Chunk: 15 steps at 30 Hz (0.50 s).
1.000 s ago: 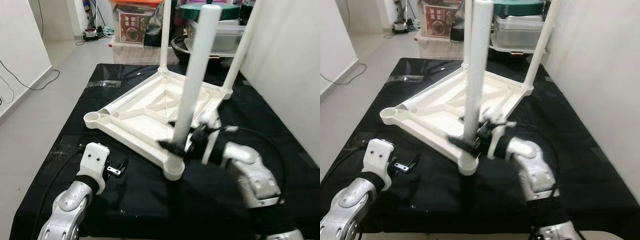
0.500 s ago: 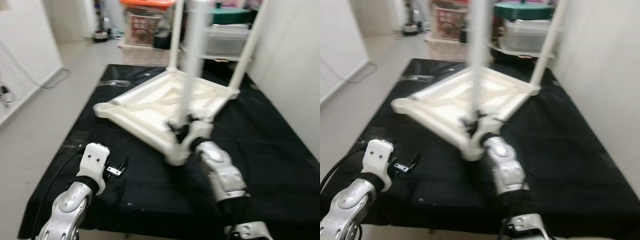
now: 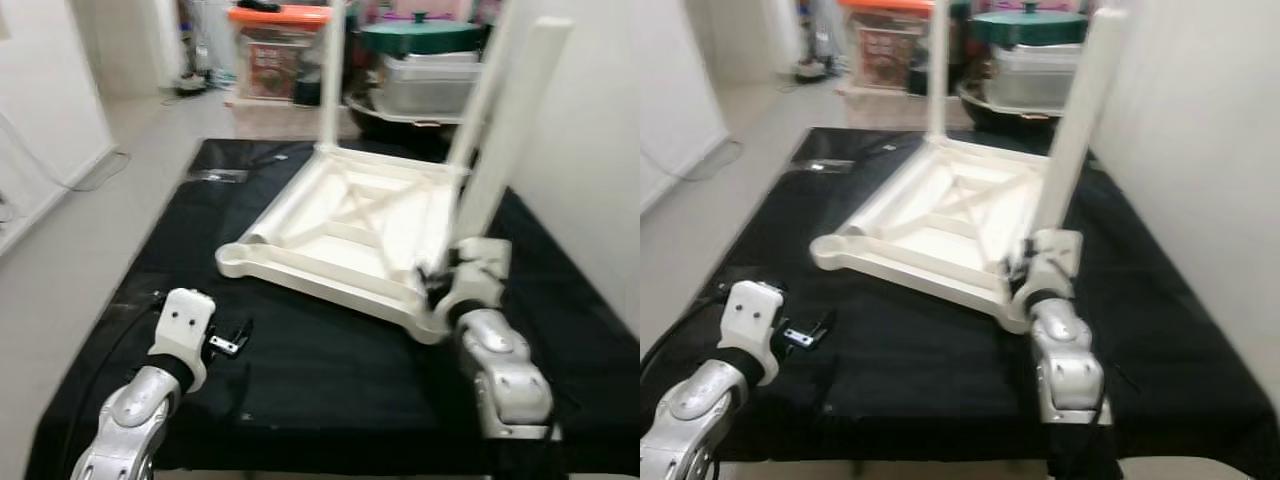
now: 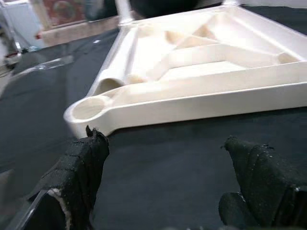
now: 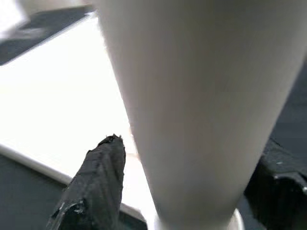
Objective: Building children table
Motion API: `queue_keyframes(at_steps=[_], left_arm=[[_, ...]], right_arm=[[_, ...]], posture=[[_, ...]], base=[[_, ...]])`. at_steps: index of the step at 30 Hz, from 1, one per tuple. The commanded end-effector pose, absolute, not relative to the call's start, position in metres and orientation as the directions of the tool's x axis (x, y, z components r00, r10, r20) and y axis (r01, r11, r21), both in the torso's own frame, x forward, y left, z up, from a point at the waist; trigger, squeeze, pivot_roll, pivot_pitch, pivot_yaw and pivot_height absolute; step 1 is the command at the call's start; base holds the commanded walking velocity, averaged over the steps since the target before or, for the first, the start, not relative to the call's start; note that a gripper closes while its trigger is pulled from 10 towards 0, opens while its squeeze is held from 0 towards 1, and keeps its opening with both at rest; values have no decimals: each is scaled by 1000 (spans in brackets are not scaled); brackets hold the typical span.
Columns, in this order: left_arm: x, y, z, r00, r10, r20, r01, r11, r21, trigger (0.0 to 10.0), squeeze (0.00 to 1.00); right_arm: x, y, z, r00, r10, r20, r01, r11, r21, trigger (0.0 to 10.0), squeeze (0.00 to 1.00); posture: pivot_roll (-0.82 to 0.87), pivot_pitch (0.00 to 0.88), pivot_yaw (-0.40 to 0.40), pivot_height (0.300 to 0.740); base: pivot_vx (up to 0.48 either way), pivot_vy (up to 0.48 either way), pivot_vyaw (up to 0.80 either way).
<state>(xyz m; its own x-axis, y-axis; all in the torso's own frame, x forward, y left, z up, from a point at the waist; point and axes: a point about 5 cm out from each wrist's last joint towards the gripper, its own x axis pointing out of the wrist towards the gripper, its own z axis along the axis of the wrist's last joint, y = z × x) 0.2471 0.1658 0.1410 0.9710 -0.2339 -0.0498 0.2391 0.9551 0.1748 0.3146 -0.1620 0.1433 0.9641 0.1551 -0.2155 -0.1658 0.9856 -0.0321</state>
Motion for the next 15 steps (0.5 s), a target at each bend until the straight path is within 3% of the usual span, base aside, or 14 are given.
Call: queue_keyframes(at_steps=[1,2,3,4,6,7,10,15], left_arm=[[247,167,140,971,-230,-62,237,955,180,10000,0],[247,167,140,971,-230,-62,237,955,180,10000,0],[247,167,140,971,-229,-62,237,955,179,10000,0],[247,167,140,971,-229,-62,237,955,179,10000,0],[249,167,139,971,-231,-62,239,955,177,10000,0],[249,167,139,971,-231,-62,239,955,177,10000,0],[250,166,139,971,-233,-63,240,954,180,10000,0],[250,166,138,971,-230,-64,238,954,182,10000,0]], right_arm=[[322,-147,163,960,247,-129,-250,968,-9,10000,90],[322,-147,163,960,247,-129,-250,968,-9,10000,90],[325,-145,172,953,291,-87,-293,956,-6,10000,0],[325,-145,172,953,291,-87,-293,956,-6,10000,0],[324,-132,189,844,536,7,-536,844,-24,10000,0],[324,-132,189,844,536,7,-536,844,-24,10000,0],[313,-105,197,575,818,34,-815,575,-72,10000,0],[309,-90,194,474,880,19,-877,474,-78,10000,0]], posture=[[47,0,-74,740],[47,0,-74,740],[53,0,-74,740],[53,0,-74,740],[70,0,-83,740],[70,0,-83,740],[92,0,-91,740],[104,0,-101,740]], base=[[0,0,0],[0,0,0],[0,0,0],[0,0,0],[0,0,0],[0,0,0],[0,0,0],[0,0,0]])
